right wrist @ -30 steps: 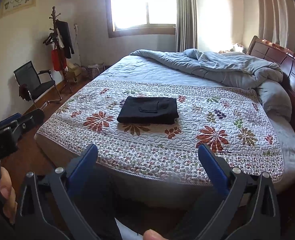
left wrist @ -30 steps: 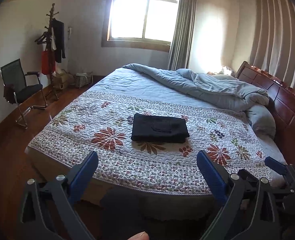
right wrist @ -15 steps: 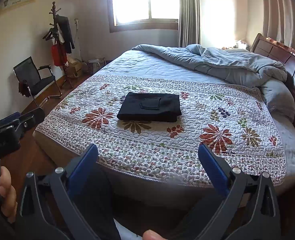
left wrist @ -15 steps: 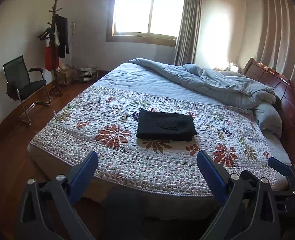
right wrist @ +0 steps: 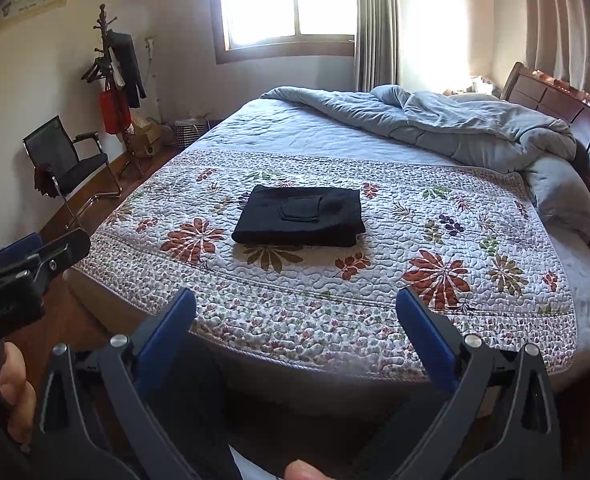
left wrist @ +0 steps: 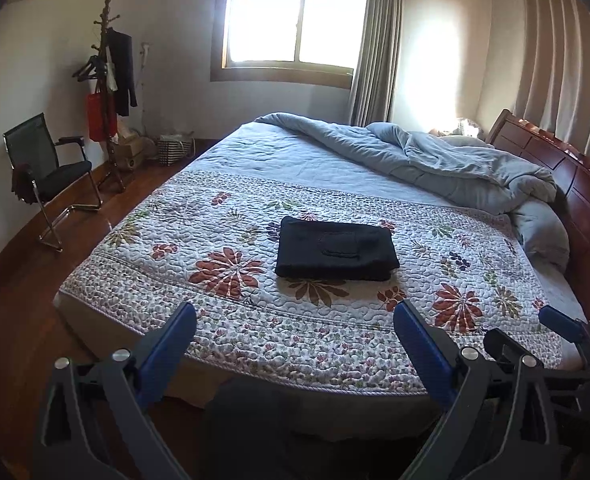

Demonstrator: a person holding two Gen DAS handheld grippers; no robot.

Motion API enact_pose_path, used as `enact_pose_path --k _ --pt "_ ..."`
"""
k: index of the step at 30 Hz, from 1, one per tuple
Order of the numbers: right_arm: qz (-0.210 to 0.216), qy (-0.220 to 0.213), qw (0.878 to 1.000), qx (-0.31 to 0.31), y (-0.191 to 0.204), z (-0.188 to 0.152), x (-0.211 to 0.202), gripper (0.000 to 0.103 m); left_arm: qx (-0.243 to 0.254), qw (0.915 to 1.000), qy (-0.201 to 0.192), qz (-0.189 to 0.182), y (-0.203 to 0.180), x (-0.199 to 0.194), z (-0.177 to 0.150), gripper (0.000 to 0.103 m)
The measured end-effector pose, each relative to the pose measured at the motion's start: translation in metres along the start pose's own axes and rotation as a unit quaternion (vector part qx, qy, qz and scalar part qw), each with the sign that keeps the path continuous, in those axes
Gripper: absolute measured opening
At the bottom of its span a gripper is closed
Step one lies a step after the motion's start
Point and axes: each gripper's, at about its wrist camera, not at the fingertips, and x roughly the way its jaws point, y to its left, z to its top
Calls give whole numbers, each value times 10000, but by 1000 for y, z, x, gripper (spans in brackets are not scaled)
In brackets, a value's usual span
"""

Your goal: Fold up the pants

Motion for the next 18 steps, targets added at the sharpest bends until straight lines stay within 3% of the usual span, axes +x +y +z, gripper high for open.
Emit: enact_pose_path --k 18 --pt "-50 19 10000 -1 -3 0 4 100 51 10000 3 55 -2 4 -3 99"
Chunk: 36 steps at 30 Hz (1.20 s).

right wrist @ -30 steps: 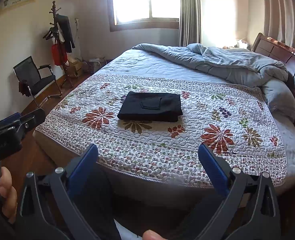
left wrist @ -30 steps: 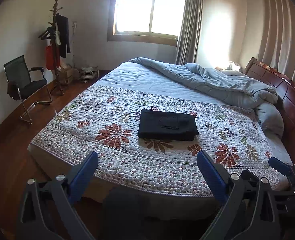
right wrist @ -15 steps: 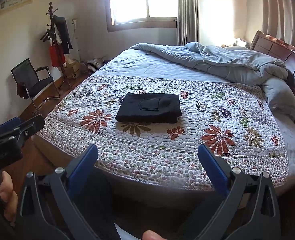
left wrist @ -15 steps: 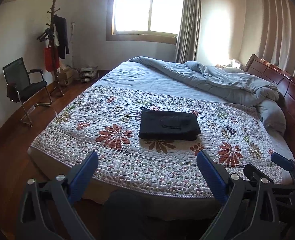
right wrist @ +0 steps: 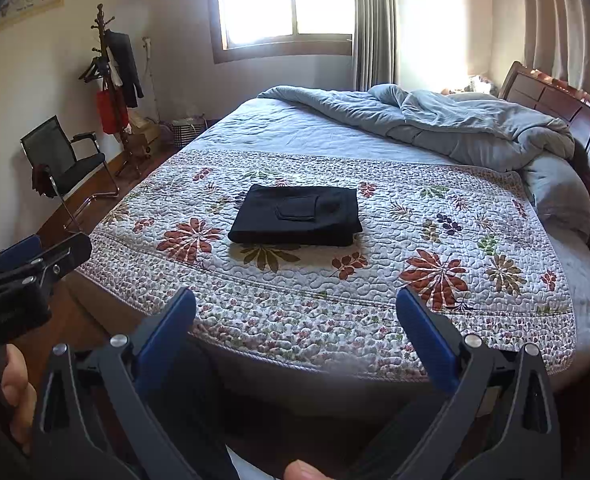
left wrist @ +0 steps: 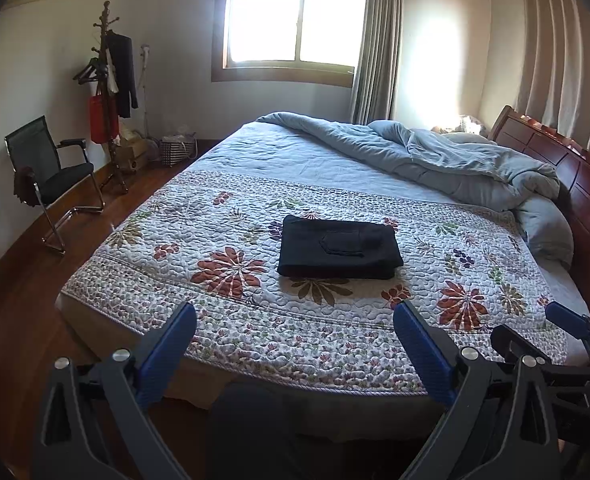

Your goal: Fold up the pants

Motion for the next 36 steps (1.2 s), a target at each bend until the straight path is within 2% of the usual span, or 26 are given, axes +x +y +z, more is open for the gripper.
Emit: enact_pose_path --k 36 --pt "-25 -38 10000 -9 2 -2 -3 100 -18 10000 -34 45 3 -6 -2 99"
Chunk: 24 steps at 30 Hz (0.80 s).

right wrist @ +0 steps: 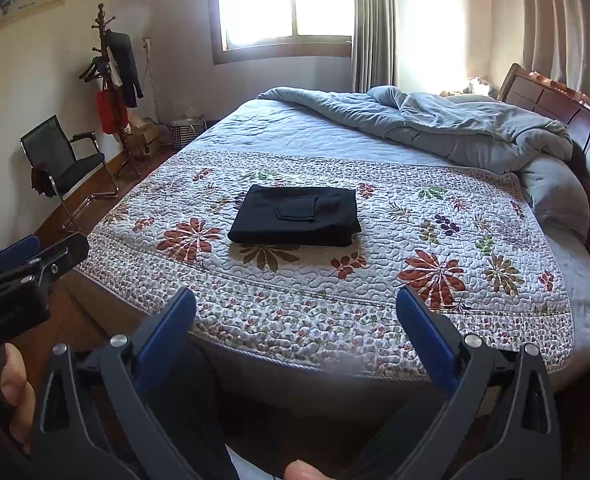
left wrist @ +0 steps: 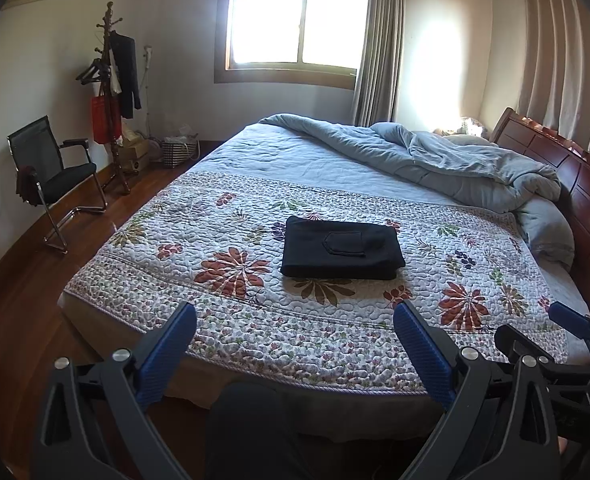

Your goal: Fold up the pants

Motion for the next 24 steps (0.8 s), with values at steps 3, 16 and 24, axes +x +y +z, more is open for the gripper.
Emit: enact_pose_path --k 3,16,24 --pt "-5 0 10000 3 0 0 0 100 5 10000 0 2 0 0 0 99" --pt "-29 -18 10000 33 -2 -3 -3 100 9 10000 42 -4 -1 0 0 99" --pt "-38 -22 10000 44 -1 -3 -4 100 -41 10000 80 -1 1 1 -2 99"
